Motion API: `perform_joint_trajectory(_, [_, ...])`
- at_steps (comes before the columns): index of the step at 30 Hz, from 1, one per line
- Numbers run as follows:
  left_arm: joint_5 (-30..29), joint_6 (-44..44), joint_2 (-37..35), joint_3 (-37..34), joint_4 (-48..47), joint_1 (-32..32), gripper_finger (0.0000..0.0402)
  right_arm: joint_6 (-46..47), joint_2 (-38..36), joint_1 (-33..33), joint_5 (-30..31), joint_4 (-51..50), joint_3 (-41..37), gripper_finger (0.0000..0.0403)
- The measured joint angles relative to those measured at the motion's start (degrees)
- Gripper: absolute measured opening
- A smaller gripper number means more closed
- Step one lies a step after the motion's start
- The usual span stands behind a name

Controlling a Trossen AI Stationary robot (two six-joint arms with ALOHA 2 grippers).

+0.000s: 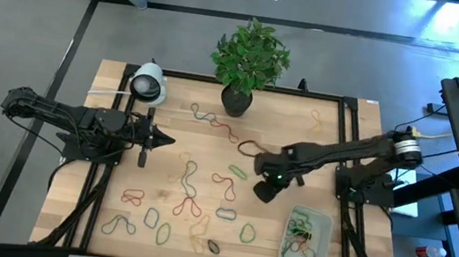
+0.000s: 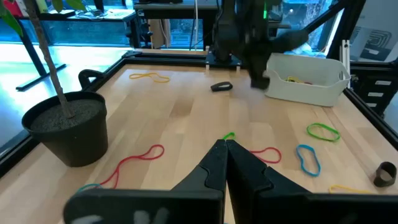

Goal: Pick and place rubber bands into bin
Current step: Put the black rubber band into the gray bin

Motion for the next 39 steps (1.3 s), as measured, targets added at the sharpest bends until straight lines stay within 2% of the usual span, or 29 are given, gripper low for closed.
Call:
perform_joint_trajectory(5, [0.0,0.0,0.0,0.0,0.0,0.0,0.0002,5.5,-8.7,3.9,2.1,-8.9,2.4,0.0003])
perform_joint_trajectory(11, [0.0,0.0,0.0,0.0,1.8,0.0,0.0002,17.2,-17.4,11.9,2.8,-18.1,2.2,0.0002])
perform_joint_trajectory(18, [-0.9,0.0,0.0,0.0,2.6,0.0,0.0002,28.2,-18.8,21.6,3.1,-24.6,2.1,0.0002])
perform_joint_trajectory(23, [-0.9,0.0,0.0,0.0,2.6,0.0,0.0002,33.8,-17.4,25.5,3.1,-26.4,2.0,0.0001])
perform_joint_trajectory(26, [-1.1,0.0,0.0,0.0,2.6,0.0,0.0002,34.5,-17.2,26.6,2.3,-23.1,-0.8,0.0001])
perform_joint_trajectory(33, [-1.1,0.0,0.0,0.0,2.6,0.0,0.0002,36.3,-17.1,26.8,0.7,-1.9,-10.4,0.0])
perform_joint_trajectory(39, [-1.0,0.0,0.0,0.0,2.5,0.0,0.0002,40.1,-15.9,28.2,-1.1,2.1,-13.9,0.0])
